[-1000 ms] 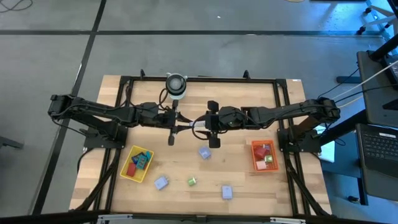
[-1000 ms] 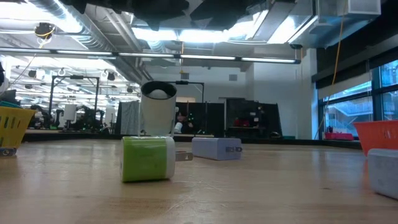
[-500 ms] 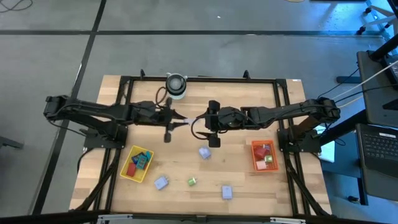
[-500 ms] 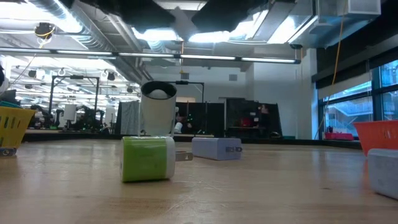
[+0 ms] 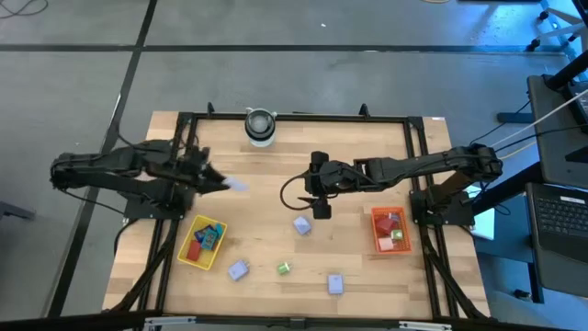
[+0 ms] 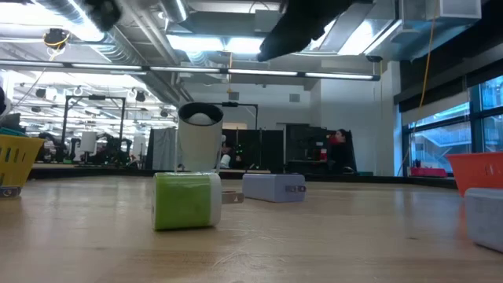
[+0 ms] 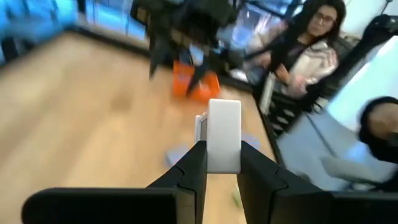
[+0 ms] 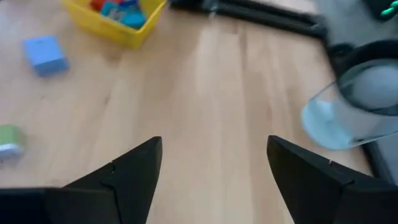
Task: Pick & Place Office items
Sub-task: Put the white digital timer into the yellow basket
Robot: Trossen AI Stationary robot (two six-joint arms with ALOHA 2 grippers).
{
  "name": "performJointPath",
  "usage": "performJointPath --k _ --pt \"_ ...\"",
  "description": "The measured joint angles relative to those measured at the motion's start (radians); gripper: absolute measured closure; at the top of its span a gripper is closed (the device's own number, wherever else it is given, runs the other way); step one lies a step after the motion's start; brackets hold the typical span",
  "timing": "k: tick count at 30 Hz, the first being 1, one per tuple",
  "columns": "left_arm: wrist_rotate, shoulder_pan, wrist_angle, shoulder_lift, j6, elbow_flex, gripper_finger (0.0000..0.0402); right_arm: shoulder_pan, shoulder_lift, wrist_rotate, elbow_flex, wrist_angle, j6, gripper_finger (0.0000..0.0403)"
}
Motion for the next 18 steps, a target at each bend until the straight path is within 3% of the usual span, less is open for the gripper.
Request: performJointPath --k 4,9,18 --pt "0.035 -0.051 -0.230 -0.100 -0.140 0.000 0.0339 0.000 0.000 -0.015 0.000 -0.021 0.051 0.0113" --pt "0.013 -0.121 -0.474 -0.125 -0.253 0.000 0.0339 0.000 0.000 -0.012 0.000 -0.021 0.105 0.0113" --pt "0.031 -0.250 -0.543 -0.011 -0.367 0.000 0.0337 -0.001 0.000 0.005 0.000 -0.049 0.129 0.0113"
